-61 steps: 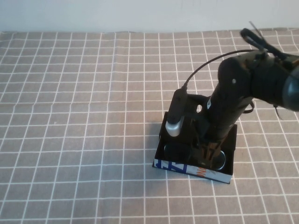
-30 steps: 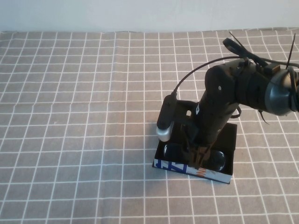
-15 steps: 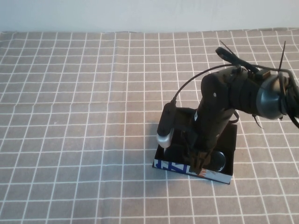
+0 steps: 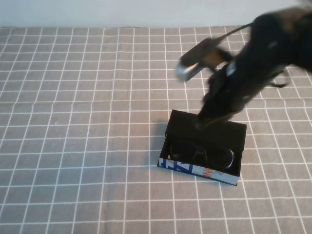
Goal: Take glasses out of glasses case
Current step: Pick up the glasses from the glasses case
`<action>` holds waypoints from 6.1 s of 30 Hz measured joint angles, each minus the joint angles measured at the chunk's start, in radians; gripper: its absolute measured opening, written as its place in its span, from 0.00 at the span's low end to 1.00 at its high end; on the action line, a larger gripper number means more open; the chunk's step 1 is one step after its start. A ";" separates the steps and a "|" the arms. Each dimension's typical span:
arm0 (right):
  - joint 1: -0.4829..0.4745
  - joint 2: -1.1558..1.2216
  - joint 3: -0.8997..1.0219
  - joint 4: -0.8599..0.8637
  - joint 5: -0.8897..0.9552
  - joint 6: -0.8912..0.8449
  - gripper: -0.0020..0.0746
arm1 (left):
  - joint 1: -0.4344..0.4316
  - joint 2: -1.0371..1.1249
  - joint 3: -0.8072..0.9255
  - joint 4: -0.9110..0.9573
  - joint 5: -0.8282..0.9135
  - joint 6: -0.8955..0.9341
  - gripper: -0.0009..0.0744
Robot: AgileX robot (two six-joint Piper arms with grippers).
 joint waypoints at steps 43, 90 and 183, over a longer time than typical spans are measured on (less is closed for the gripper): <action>-0.007 0.158 0.160 0.019 -0.267 -0.375 0.48 | 0.000 0.000 0.000 0.000 0.000 0.000 0.01; 0.003 0.160 0.156 -0.041 -0.296 -0.370 0.57 | 0.000 0.000 0.000 0.000 0.000 0.000 0.01; 0.032 0.120 0.171 -0.058 -0.308 -0.370 0.02 | 0.000 0.000 0.000 0.000 0.000 0.000 0.01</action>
